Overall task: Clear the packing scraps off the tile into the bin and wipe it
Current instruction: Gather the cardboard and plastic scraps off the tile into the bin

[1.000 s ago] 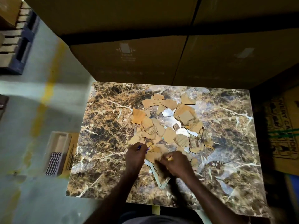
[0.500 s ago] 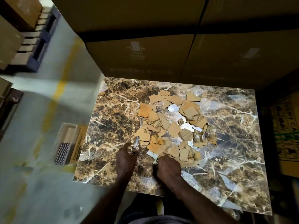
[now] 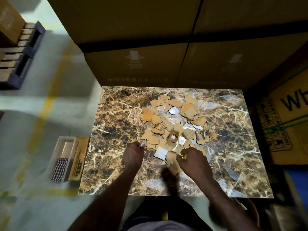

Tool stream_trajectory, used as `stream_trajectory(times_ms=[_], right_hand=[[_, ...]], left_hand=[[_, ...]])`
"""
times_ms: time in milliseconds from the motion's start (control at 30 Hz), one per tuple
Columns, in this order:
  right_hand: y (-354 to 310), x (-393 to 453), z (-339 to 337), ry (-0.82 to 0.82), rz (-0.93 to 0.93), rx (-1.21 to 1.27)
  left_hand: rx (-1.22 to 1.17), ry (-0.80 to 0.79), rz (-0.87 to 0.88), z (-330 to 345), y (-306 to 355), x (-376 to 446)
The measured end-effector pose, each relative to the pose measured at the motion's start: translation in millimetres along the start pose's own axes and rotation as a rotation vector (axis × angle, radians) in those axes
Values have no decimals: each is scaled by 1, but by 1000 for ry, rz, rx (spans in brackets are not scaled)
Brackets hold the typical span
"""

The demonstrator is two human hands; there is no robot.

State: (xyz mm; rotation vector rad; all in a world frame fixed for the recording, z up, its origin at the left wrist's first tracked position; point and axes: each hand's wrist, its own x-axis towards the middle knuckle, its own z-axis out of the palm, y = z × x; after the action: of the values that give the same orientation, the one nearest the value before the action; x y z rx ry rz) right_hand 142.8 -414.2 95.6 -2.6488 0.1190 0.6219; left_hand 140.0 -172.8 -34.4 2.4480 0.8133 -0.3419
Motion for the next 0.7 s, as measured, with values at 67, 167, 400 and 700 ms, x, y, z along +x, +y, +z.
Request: stream_trajectory(times_ms=[67, 167, 400, 700], right_hand=[[4, -8, 0, 24, 53, 98], [8, -17, 5, 34, 92, 216], [6, -19, 10, -52, 100, 785], [41, -26, -29, -53, 161, 1389]], left_hand=[[-22, 3, 1, 0, -2, 2], [-68, 9, 17, -7, -2, -1], [-463, -94, 177, -39, 42, -48], [-700, -698, 399, -49, 122, -115]])
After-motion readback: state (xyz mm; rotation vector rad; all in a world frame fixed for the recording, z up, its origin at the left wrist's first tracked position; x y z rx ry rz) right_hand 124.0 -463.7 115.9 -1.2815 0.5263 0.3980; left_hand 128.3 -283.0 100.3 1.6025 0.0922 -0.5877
